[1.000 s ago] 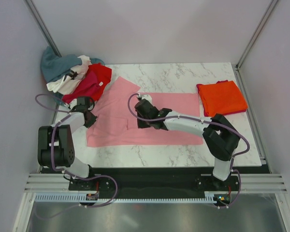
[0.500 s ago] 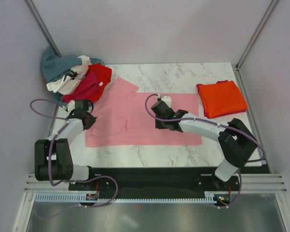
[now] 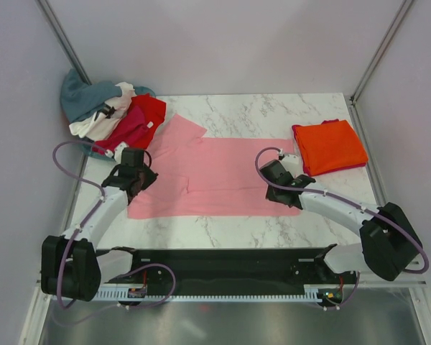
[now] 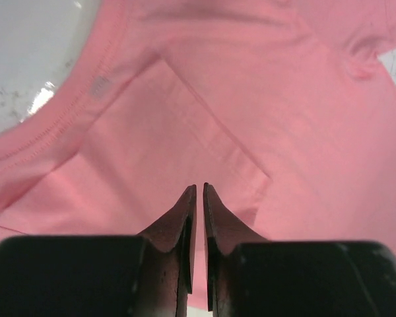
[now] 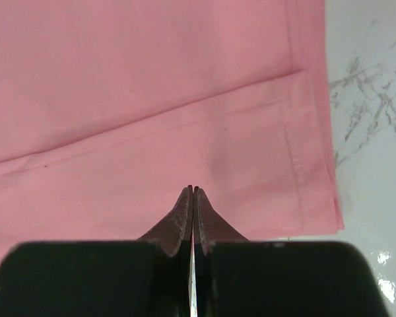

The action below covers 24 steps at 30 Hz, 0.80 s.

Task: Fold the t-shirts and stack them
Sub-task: Fold the tshirt

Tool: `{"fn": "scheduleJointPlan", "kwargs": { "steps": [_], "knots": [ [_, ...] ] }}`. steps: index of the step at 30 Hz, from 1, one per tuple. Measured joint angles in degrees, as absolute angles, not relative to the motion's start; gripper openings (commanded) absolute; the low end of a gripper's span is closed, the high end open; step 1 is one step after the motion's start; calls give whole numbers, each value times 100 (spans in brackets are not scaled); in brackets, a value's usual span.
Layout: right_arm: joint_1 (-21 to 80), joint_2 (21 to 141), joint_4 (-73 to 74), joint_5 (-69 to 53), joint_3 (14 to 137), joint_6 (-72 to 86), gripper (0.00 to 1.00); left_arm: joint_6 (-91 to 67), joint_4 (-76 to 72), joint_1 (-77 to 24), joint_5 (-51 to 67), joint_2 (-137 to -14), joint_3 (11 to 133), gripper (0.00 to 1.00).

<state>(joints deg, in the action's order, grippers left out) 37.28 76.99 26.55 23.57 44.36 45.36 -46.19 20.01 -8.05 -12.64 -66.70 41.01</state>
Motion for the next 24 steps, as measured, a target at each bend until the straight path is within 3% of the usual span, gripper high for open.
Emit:
{"fn": "scheduleJointPlan", "kwargs": {
  "steps": [15,24],
  "knots": [
    [3533,8110,2888,2670,3922,5509,0,-4692,2237,-947,-749,-7159,3874,12],
    [3494,6370,3520,2622,2936,5996,0,-4709,2416,-945,-847,-7391,4062,13]
  ]
}}
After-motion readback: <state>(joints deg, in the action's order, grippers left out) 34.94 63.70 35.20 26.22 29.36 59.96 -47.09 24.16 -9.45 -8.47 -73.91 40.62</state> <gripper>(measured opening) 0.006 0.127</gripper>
